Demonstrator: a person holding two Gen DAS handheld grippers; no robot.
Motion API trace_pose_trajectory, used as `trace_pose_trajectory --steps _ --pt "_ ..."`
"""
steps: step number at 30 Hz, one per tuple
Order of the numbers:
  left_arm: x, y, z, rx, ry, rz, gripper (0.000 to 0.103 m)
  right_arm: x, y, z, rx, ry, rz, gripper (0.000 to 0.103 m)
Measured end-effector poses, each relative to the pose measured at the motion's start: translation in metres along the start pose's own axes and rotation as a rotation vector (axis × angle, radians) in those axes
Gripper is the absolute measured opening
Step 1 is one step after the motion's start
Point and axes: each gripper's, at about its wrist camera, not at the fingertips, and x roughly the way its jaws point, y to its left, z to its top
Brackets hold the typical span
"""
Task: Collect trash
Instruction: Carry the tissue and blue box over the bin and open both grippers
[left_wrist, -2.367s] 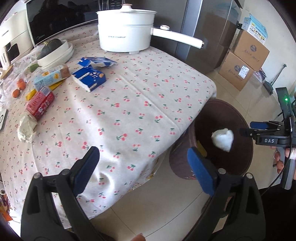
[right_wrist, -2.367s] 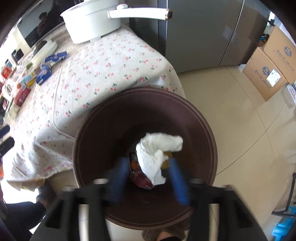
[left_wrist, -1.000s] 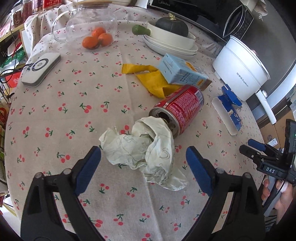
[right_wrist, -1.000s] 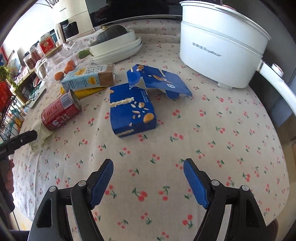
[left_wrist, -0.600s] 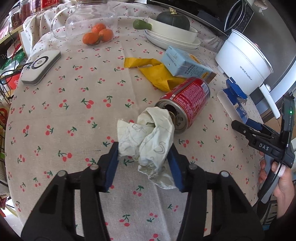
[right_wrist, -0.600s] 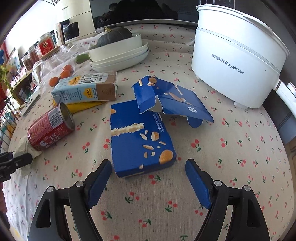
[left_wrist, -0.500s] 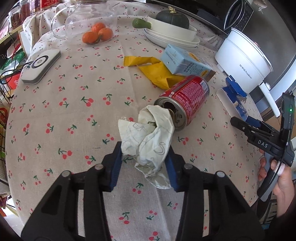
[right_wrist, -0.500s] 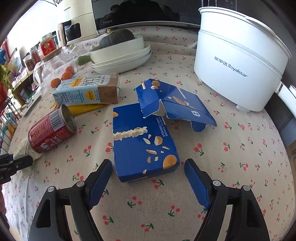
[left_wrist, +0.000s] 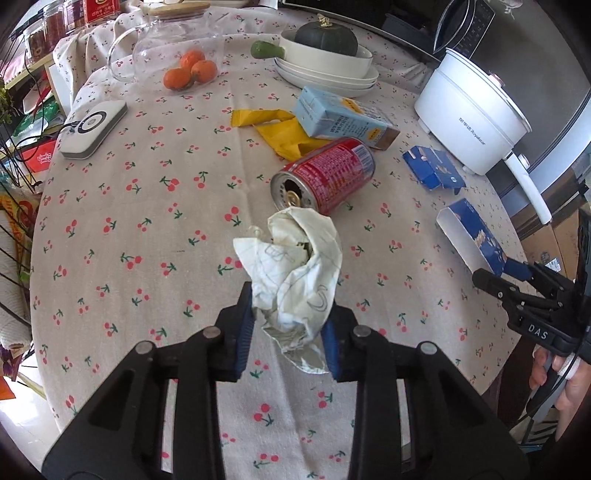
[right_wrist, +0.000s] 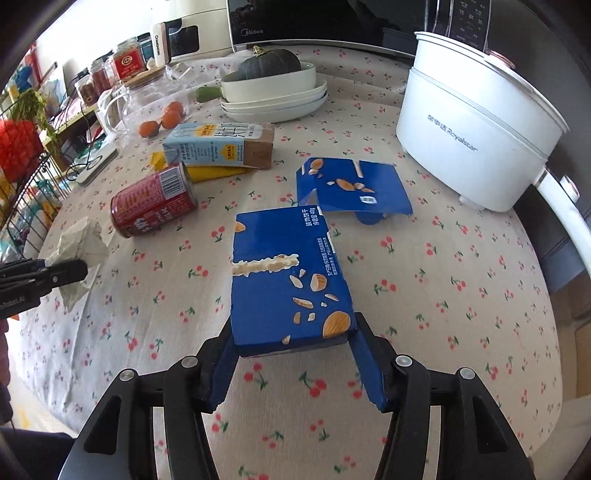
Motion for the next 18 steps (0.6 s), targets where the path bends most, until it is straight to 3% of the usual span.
trace_pose_trajectory --steps 6,11,18 --pt "-0.019 -0.03 -0.017 0.041 -0.007 -0.023 0.034 -0.036 -0.015 -0.03 0.098 0.054 0.013 0.059" --pt "-0.028 -0.056 -0.031 0.111 -0.007 -0.03 0.034 -0.063 -0.026 -0.06 0.109 0.088 -0.023 0.059" --pt "-0.04 -0.092 -0.047 0.152 -0.011 -0.098 0.034 -0.107 -0.065 -0.105 0.217 0.072 -0.043 0.059"
